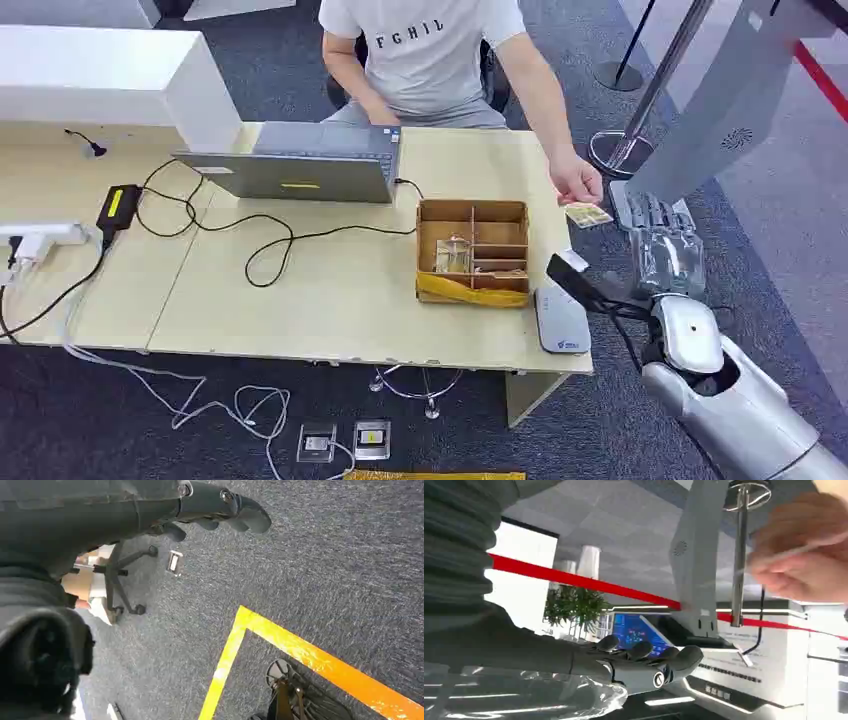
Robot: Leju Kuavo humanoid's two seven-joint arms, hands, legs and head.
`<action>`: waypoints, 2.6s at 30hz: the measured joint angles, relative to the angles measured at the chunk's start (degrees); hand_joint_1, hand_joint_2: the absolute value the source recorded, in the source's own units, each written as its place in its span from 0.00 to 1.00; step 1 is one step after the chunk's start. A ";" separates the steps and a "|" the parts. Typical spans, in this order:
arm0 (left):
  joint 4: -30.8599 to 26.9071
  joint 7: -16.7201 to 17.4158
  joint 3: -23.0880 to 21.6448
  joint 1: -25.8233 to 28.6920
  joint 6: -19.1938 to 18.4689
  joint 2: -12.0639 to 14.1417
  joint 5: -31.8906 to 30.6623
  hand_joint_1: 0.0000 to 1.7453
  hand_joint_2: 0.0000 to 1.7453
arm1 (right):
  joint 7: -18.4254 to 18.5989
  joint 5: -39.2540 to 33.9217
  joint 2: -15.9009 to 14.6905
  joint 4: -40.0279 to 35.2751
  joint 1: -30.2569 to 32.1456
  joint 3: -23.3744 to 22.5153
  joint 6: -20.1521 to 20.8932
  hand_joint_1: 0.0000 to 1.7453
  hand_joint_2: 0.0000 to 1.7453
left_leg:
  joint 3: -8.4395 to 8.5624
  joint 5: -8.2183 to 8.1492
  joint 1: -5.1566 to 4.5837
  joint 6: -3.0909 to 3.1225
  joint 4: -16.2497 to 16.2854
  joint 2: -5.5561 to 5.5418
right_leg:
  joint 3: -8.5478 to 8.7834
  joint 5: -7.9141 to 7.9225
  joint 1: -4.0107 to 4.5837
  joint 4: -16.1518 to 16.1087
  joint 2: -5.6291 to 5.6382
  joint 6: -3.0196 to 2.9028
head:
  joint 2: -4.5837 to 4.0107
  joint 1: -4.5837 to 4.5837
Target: Pass the card to the sensor for recognition and then transmit it.
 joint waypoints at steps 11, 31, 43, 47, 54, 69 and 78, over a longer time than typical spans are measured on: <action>0.00 -0.50 0.00 0.04 0.02 0.00 0.13 0.00 0.00 | -0.37 0.24 0.72 0.77 -0.02 1.47 -0.96 0.00 1.00 | -0.01 0.00 0.00 0.00 0.00 0.00 | 0.00 0.00 0.00 0.00 -0.01 0.00 | 0.00 -0.02; 0.00 0.31 0.00 0.10 2.34 -0.44 -0.15 0.00 0.00 | -2.95 -2.01 6.14 7.93 -0.69 2.78 -8.07 1.00 1.00 | 0.02 0.00 0.00 0.00 0.00 0.07 | -0.03 0.00 0.00 0.00 0.02 0.00 | 0.00 -0.02; 0.00 0.24 0.00 0.11 2.32 -0.48 -0.37 0.00 0.00 | -2.82 -1.77 6.38 9.60 0.40 2.71 -8.50 1.00 1.00 | 0.03 0.00 0.00 0.00 0.00 0.10 | -0.03 0.00 0.00 0.00 0.04 0.00 | 0.00 -0.02; 0.00 0.24 0.00 0.11 2.32 -0.48 -0.37 0.00 0.00 | -2.80 -1.77 6.45 10.03 0.41 2.71 -8.50 1.00 1.00 | 0.03 0.00 0.00 0.00 0.00 0.10 | -0.03 0.00 0.00 0.00 0.04 0.00 | 0.00 -0.02; 0.00 0.24 0.00 0.13 2.34 -0.48 -0.39 0.00 0.00 | -2.64 -1.42 6.65 10.71 0.94 2.54 -8.55 1.00 1.00 | 0.03 0.00 0.00 0.00 0.00 0.10 | -0.03 0.00 0.00 0.00 0.04 0.00 | 0.00 -0.02; 0.00 -0.20 0.00 0.12 2.14 -0.48 -1.68 0.00 0.00 | -7.54 -4.46 9.88 17.27 5.68 1.31 -12.66 1.00 1.00 | 0.04 -0.03 0.01 -0.04 0.00 0.11 | -0.03 0.00 0.01 0.00 0.05 0.00 | 0.00 -0.02; 0.00 -0.24 -0.02 0.12 0.98 -0.13 -2.86 0.00 0.00 | -8.50 -6.12 12.02 21.29 6.29 1.36 -14.01 1.00 1.00 | 0.08 -0.04 0.00 -0.06 0.00 0.15 | -0.01 -0.01 0.00 -0.01 0.10 -0.01 | 0.00 -0.02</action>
